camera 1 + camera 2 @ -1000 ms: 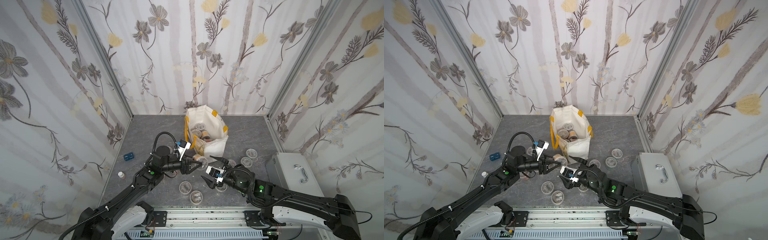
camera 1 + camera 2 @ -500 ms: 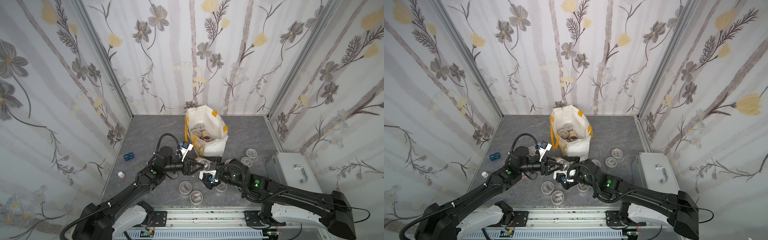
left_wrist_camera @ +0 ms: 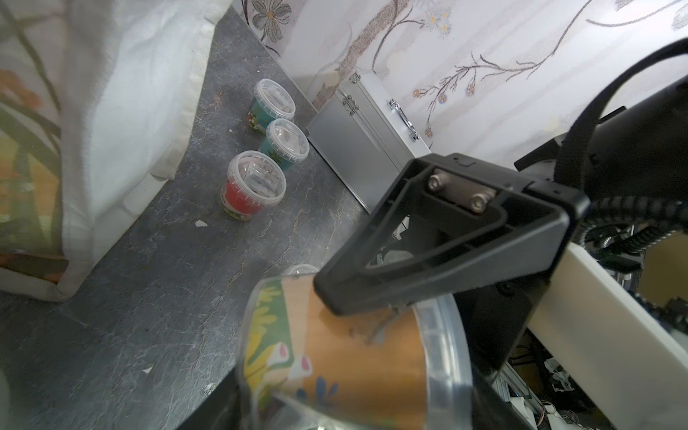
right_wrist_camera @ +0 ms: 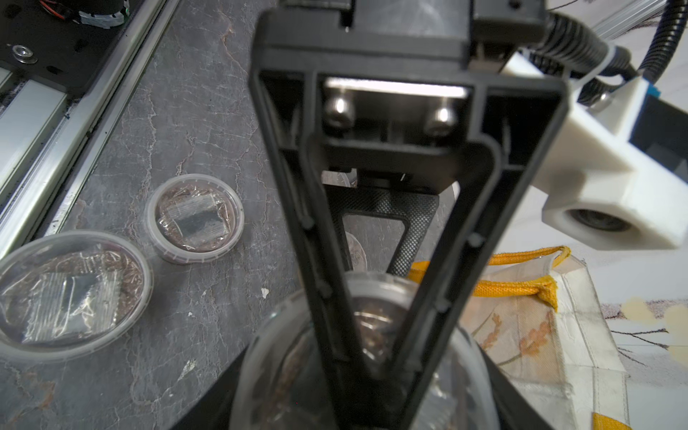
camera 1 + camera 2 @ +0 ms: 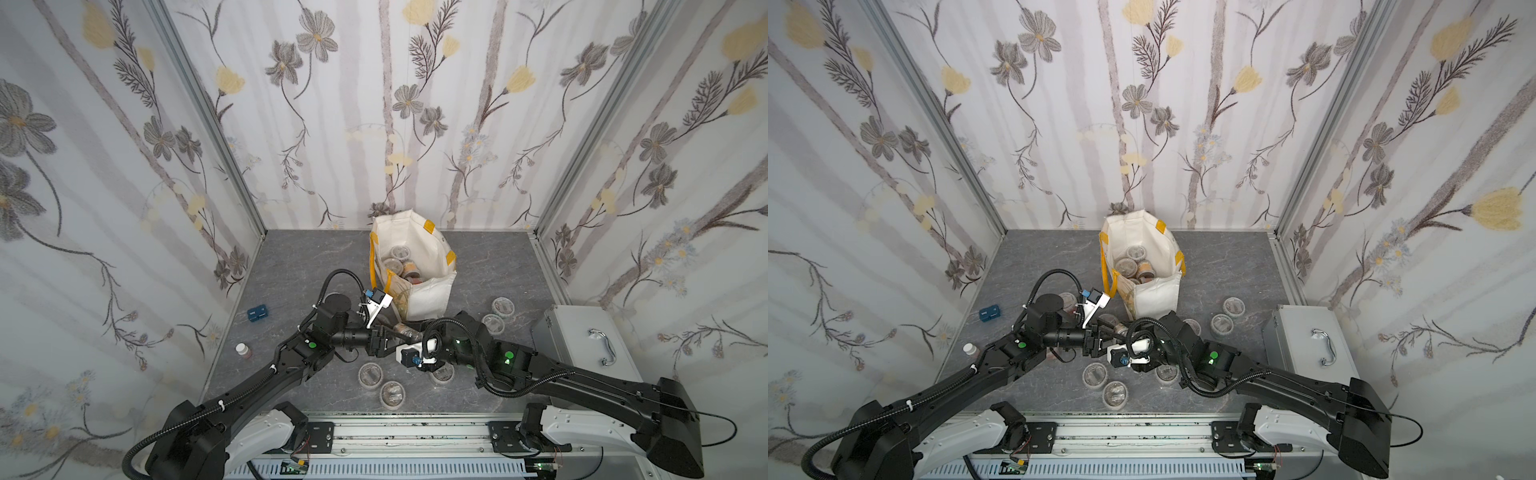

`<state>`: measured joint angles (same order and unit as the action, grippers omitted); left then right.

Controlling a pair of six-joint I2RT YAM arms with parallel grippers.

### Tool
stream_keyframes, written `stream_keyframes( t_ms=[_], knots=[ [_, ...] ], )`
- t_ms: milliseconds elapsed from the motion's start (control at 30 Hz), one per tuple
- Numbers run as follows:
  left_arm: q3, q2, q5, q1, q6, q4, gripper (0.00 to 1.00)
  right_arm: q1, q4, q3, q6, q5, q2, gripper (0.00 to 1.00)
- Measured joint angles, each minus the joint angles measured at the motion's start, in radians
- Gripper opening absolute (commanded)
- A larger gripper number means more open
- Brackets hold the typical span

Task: Take out the seed jars from the canvas bag
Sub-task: Place the seed jar at the center of the board.

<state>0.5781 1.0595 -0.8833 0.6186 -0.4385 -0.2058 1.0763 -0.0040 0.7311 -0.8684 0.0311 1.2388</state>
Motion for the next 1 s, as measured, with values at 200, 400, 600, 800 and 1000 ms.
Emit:
stream_keyframes(
  t_ms=[200,400,600,800,1000],
  knots=[
    [0.015,-0.002,-0.001,-0.006,0.047,0.034,0.94,-0.027,-0.034,0.000,0.000,0.023,-0.013,0.53],
    [0.026,-0.087,0.037,-0.078,0.111,0.108,1.00,-0.055,-0.069,-0.006,0.025,0.086,0.002,0.53],
    [0.076,-0.153,0.171,-0.224,0.121,0.201,1.00,-0.064,-0.122,0.015,0.089,0.187,0.111,0.53],
    [0.115,-0.154,0.342,-0.348,0.105,0.279,1.00,-0.069,-0.175,0.064,0.116,0.237,0.243,0.53],
    [0.105,-0.135,0.439,-0.388,0.076,0.296,0.99,-0.108,-0.229,0.110,0.116,0.238,0.358,0.53]
  ],
)
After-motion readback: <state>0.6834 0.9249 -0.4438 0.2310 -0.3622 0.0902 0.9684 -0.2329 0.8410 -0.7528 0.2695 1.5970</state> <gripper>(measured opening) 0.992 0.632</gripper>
